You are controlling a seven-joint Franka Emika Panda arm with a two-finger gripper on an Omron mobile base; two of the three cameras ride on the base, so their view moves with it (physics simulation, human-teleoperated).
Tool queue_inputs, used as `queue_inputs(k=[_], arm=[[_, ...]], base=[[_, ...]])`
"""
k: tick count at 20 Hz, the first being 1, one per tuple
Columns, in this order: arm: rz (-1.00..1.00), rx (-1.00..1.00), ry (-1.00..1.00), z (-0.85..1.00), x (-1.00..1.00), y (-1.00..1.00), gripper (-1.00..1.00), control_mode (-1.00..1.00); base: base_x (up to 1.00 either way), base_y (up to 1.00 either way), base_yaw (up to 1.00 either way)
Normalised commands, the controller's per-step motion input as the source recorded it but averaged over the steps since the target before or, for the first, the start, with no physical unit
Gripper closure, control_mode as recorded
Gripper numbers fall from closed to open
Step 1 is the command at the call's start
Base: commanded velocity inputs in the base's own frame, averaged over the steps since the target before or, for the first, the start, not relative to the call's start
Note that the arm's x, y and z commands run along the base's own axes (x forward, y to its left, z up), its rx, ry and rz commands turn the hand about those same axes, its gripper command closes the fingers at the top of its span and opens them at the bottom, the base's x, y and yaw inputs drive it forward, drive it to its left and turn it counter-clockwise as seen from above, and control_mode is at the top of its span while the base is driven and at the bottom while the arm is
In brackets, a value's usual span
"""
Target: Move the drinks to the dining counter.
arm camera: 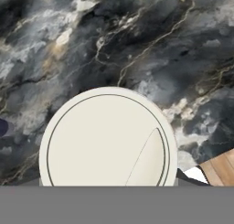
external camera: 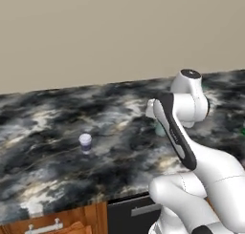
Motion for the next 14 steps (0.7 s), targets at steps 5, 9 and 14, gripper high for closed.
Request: queue_inputs(k=[5, 9, 14], arm=[[0.00, 0.00, 0.00, 0.00, 0.00, 0.00, 1.00, 1.00], [0.00, 0.00, 0.00, 0.00, 0.00, 0.00, 1.00, 1.00], [0.00, 0.00, 0.00, 0.00, 0.00, 0.00, 1.00, 1.00]], base=[[0.92, 0.00, -0.60], [0.95, 0.00, -0.34], [1.00, 0.00, -0.24]])
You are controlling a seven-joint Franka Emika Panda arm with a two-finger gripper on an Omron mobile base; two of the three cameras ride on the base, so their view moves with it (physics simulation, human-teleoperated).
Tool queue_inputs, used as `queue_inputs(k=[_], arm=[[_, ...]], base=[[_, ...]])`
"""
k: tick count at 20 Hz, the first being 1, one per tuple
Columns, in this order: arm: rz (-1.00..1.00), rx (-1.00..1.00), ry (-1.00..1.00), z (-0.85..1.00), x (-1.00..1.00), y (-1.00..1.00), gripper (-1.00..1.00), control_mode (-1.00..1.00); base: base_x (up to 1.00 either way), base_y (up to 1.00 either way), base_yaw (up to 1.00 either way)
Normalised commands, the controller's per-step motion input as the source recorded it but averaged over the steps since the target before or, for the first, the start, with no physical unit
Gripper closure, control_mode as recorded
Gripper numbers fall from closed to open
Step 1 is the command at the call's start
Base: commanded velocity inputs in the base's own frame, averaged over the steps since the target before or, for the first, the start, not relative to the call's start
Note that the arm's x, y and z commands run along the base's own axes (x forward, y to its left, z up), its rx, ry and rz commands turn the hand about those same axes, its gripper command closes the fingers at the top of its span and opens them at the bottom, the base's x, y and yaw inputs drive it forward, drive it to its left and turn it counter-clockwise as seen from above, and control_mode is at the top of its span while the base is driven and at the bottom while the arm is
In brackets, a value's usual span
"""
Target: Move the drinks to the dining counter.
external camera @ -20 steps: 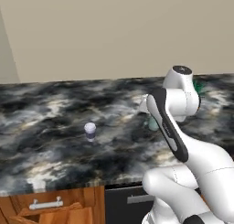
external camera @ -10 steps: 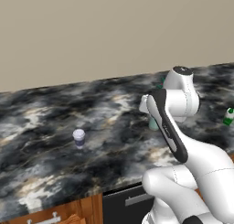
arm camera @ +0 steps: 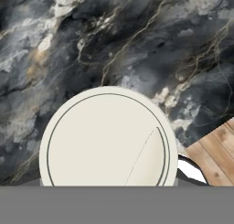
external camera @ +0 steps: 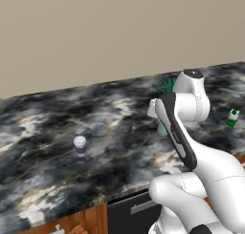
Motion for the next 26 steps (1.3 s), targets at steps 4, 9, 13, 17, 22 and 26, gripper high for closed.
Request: queue_inputs(k=[4, 9, 13, 17, 22, 26], arm=[[0.00, 0.00, 0.00, 0.00, 0.00, 0.00, 1.00, 1.00], [0.00, 0.00, 0.00, 0.00, 0.00, 0.00, 1.00, 1.00], [0.00, 0.00, 0.00, 0.00, 0.00, 0.00, 1.00, 1.00], [0.00, 0.00, 0.00, 0.00, 0.00, 0.00, 1.00, 1.00], [-0.14, 0.00, 0.02, -0.13, 0.34, 0.00, 1.00, -1.00], [-0.30, 0.00, 0.06, -0.27, 0.85, 0.00, 1.00, -1.00]], base=[[0.88, 0.00, -0.19], [0.81, 0.00, -0.19], [0.87, 0.00, -0.24], [0.91, 0.00, -0.37], [0.50, 0.00, -0.20], [0.00, 0.00, 0.00]])
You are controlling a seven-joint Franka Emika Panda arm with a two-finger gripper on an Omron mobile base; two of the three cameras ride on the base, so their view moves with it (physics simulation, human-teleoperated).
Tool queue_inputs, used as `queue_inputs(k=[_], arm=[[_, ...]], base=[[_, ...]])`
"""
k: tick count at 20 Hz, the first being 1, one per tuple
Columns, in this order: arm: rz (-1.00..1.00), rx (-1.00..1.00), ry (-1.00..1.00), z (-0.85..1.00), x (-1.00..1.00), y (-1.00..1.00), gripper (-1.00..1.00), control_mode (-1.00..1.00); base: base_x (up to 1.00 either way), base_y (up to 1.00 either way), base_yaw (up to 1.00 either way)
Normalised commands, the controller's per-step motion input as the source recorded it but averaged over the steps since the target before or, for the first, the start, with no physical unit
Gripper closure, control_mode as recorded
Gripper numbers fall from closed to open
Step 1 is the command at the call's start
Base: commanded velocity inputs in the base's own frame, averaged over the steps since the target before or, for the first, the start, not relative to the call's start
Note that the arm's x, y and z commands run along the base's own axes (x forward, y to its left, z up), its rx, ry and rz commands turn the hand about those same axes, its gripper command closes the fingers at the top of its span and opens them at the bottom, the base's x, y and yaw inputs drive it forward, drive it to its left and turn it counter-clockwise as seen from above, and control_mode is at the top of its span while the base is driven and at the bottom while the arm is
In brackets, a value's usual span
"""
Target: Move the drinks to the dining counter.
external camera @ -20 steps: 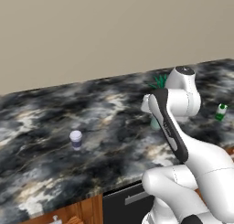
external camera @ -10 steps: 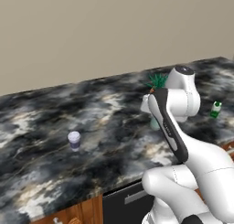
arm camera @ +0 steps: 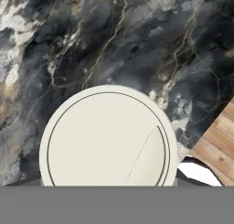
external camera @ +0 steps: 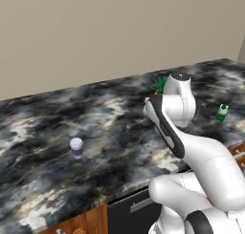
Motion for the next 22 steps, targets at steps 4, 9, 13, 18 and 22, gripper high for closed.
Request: queue_inputs(k=[4, 9, 13, 18, 22], arm=[[-0.07, 0.00, 0.03, -0.08, 0.39, 0.00, 1.00, -1.00], [0.04, 0.00, 0.08, -0.07, 0.12, 0.00, 1.00, -1.00], [0.12, 0.00, 0.17, -0.29, 0.14, -0.06, 1.00, -1.00], [0.11, 0.00, 0.05, -0.31, 0.02, -0.04, 1.00, -1.00], [0.10, 0.00, 0.00, -0.37, 0.00, -0.01, 1.00, -1.00]], base=[[0.00, 0.00, 0.00], [0.00, 0.00, 0.00], [0.00, 0.00, 0.00], [0.00, 0.00, 0.00], [0.00, 0.00, 0.00]])
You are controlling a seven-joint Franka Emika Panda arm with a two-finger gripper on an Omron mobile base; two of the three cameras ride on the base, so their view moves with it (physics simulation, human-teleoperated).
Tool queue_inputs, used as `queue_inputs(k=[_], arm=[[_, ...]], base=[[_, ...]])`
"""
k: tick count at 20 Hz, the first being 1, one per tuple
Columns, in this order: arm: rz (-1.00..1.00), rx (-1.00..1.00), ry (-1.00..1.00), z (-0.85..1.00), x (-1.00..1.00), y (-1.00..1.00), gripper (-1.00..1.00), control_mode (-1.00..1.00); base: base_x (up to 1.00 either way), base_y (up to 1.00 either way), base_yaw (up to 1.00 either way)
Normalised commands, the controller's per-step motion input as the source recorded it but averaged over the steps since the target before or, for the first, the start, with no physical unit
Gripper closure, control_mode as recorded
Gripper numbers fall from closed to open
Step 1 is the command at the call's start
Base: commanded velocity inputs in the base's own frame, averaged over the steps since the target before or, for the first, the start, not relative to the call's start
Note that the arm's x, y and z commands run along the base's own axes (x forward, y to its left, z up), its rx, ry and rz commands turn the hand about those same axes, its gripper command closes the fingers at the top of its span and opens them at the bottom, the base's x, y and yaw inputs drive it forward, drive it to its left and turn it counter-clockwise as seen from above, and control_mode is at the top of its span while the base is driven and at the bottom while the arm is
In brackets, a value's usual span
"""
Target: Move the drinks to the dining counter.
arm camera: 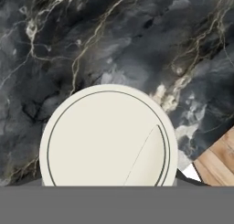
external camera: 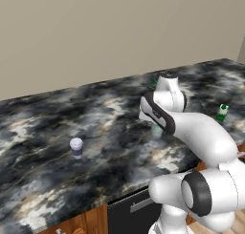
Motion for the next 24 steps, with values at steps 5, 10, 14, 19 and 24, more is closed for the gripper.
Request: queue_inputs(k=[5, 10, 14, 19, 24], arm=[[0.07, 0.00, 0.00, -0.30, 0.04, 0.00, 1.00, -1.00], [0.04, 0.00, 0.00, -0.32, 0.16, 0.00, 1.00, -1.00], [0.03, 0.00, -0.01, -0.34, 0.16, 0.00, 1.00, -1.00], [0.01, 0.00, -0.13, -0.39, 0.35, -0.01, 1.00, -1.00], [0.00, 0.00, -0.11, -0.35, 0.46, -0.05, 1.00, -1.00]], base=[[0.00, 0.00, 0.00], [0.00, 0.00, 0.00], [0.00, 0.00, 0.00], [0.00, 0.00, 0.00], [0.00, 0.00, 0.00]])
